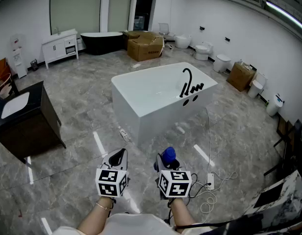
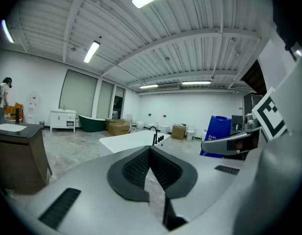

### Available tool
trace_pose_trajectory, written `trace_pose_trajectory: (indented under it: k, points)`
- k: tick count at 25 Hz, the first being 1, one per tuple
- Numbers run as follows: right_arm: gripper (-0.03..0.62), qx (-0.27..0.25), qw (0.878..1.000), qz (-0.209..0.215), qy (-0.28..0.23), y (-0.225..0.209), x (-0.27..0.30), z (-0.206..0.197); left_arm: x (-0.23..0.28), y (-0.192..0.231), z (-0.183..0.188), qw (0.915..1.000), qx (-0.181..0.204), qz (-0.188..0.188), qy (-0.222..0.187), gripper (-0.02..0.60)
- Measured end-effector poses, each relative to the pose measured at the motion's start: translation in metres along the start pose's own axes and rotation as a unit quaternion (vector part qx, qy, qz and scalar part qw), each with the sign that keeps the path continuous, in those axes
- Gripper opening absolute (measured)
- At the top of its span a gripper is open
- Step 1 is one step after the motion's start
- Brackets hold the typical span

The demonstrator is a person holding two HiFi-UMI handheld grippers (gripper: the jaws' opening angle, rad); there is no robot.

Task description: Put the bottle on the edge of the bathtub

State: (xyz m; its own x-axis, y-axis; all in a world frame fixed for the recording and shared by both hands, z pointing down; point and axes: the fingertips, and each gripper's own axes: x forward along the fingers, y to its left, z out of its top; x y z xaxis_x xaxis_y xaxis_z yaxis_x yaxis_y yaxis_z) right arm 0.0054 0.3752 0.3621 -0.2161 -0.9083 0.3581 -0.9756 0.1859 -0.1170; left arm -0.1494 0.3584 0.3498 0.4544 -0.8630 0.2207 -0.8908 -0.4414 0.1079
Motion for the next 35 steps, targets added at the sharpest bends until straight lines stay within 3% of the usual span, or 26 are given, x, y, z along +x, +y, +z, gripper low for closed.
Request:
trace_pose_trajectory:
  k: [10,19,35]
  points:
    - [0.169,0.0,1.0,0.003,0.011,0.011,0.01,-0.004,-0.004,0.016,-0.007,1.0,-0.001,0.004,0.009,0.011]
    - [0.17,0.039,0.999,-0.012,0.03,0.02,0.034,-0.012,0.001,0.041,0.001,0.9998,0.017,-0.007,0.01,0.011]
    - [0.17,0.079,0.995,-0.044,0.038,0.003,0.044,-0.028,0.025,0.053,-0.016,0.9994,-0.007,-0.022,0.026,0.011]
